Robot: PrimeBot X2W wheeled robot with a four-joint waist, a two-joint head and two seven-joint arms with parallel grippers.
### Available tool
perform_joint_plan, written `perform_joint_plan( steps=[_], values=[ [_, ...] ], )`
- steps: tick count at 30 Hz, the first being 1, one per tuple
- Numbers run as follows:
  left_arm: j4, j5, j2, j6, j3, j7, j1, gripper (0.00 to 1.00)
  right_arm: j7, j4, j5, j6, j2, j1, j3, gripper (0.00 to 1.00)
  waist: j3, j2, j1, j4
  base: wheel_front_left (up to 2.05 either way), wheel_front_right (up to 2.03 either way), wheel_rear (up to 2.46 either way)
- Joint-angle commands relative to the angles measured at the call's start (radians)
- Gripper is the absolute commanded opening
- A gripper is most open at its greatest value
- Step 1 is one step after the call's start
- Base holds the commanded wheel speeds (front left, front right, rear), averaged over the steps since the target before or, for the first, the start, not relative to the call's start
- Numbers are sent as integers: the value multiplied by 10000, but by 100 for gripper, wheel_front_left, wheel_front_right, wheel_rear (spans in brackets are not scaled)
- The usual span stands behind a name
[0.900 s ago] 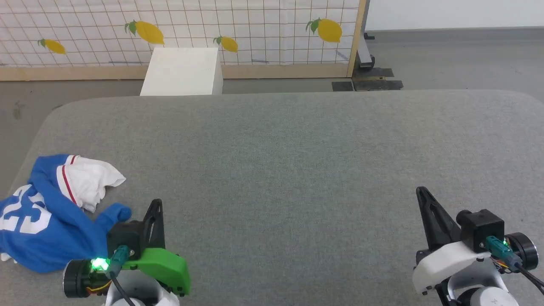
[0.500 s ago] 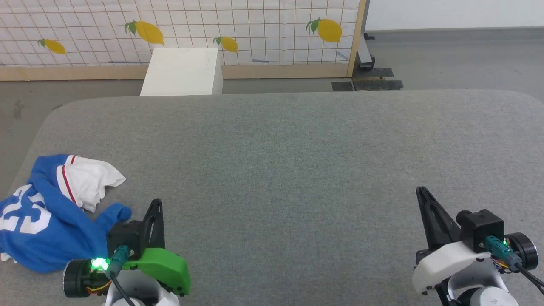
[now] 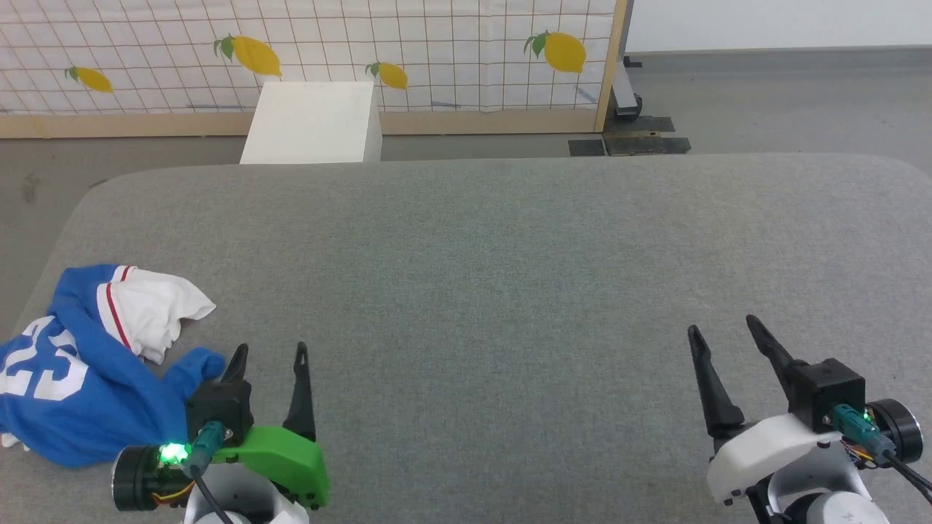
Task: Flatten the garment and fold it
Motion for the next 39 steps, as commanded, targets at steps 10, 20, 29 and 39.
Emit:
perform_joint_plan(
  steps=[10,20,29,39],
  values=[
    [261,-241,-5,-85,-223,-280,-163,100,-257,269,375,-2,6,-3,-125,100,-14,14,0,6,0,0,0],
    [428,-448,-9,-129,-421,-486,-228,100,-467,402,763,-3,8,6,-319,100,-33,23,0,19,0,0,0],
    [561,-646,-12,-155,-587,-667,-273,100,-626,520,994,-4,11,40,-444,100,-61,32,0,38,0,0,0],
    [725,-849,-16,-167,-784,-876,-369,100,-739,610,1216,-6,14,111,-568,100,-70,41,0,144,0,0,0]
  ],
)
